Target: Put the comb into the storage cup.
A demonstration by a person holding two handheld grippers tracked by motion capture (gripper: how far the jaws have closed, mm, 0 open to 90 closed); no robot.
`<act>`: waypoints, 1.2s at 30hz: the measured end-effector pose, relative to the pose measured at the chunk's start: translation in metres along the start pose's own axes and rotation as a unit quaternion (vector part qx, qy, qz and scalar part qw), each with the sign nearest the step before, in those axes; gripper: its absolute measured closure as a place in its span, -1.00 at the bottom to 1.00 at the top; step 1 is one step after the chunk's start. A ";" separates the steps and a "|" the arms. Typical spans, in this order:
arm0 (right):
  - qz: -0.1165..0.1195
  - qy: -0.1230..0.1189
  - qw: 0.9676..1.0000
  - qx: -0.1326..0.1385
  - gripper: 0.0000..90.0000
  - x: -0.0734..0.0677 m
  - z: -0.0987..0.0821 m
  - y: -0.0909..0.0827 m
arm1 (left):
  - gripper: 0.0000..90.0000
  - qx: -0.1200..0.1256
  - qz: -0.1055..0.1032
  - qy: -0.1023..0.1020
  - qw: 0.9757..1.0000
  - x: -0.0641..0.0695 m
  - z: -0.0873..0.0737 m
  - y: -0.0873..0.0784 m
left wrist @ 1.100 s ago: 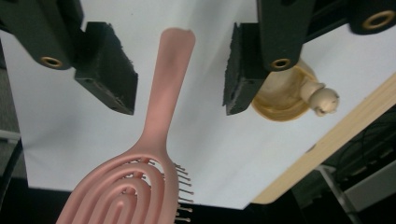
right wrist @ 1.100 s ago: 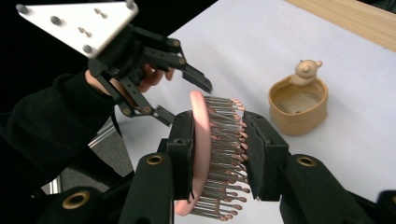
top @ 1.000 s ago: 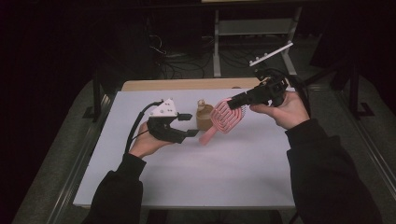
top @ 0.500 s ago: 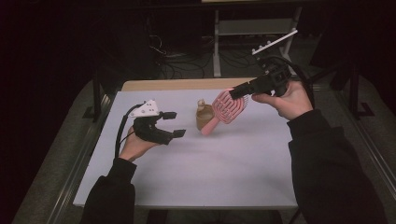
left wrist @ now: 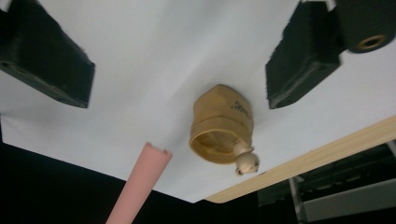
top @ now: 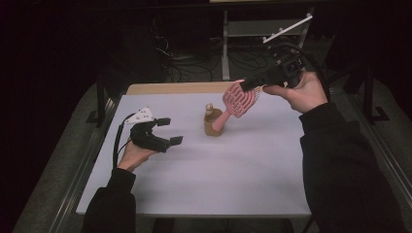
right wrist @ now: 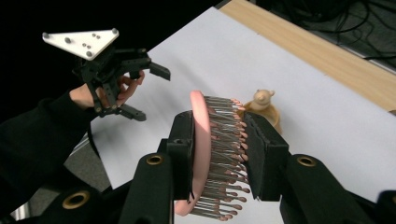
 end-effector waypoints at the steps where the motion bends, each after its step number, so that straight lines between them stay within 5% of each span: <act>1: -0.001 0.000 1.000 0.000 0.44 0.000 0.001 -0.001 | -0.91 -0.001 0.006 -0.003 1.000 -0.002 -0.001 0.000; 7: -0.011 -0.007 1.000 0.002 0.44 0.001 0.009 -0.002 | -1.00 0.006 0.026 -0.017 0.999 -0.009 -0.010 -0.004; 21: -0.024 -0.001 1.000 0.011 0.44 0.010 0.020 -0.003 | -1.00 0.000 0.074 -0.015 0.997 -0.021 -0.041 -0.019; 36: -0.046 0.009 0.999 0.002 0.44 0.023 0.038 0.012 | -1.00 0.039 0.084 -0.011 0.996 -0.017 -0.062 -0.036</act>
Point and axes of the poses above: each handheld gripper's, and its own axes: y roughly forward along the jaws, z roughly out of its top, x roughly to its right, the point moved 4 cm from there along y, roughly forward along the jaws, and after that the axes turned 10 degrees about z, right-handed, at the moved point
